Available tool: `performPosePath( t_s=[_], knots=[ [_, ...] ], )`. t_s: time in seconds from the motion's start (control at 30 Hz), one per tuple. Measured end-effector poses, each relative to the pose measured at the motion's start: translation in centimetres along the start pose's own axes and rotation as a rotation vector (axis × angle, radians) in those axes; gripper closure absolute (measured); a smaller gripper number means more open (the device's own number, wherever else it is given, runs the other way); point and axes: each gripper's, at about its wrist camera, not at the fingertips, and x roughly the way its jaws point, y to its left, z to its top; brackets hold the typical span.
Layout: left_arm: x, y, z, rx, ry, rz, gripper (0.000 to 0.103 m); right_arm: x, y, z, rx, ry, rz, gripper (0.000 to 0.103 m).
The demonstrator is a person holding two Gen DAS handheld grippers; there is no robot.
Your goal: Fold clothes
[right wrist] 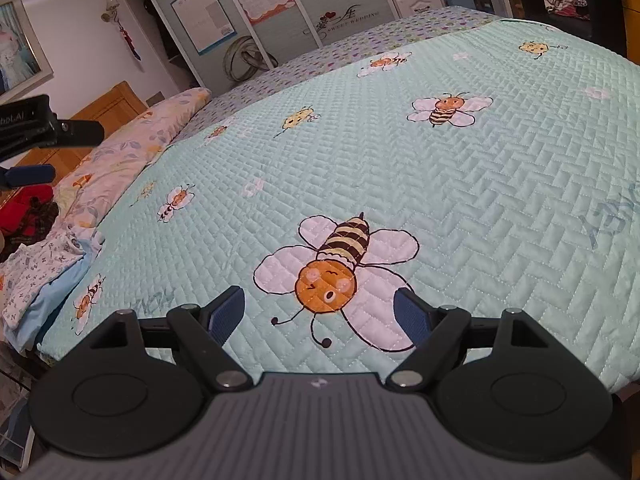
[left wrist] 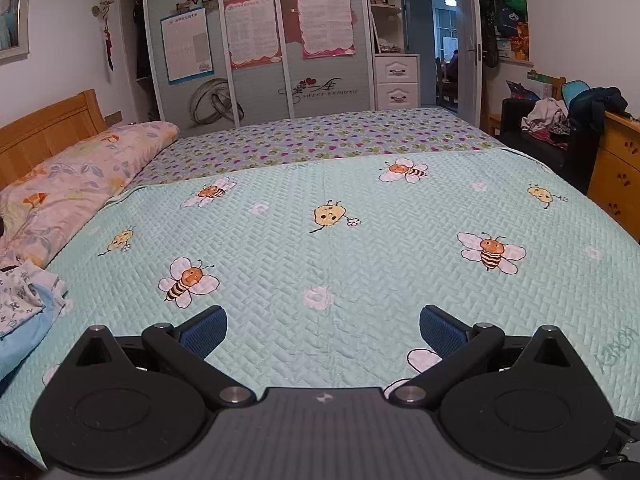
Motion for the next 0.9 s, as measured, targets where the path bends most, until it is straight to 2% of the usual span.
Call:
performPosePath(
  t_s=[0.9],
  knots=[
    [0.2, 0.2, 0.1, 0.004, 0.004, -0.016, 0.001, 1.1, 0.2, -0.9, -0.008, 0.055, 0.001, 0.020]
  ],
)
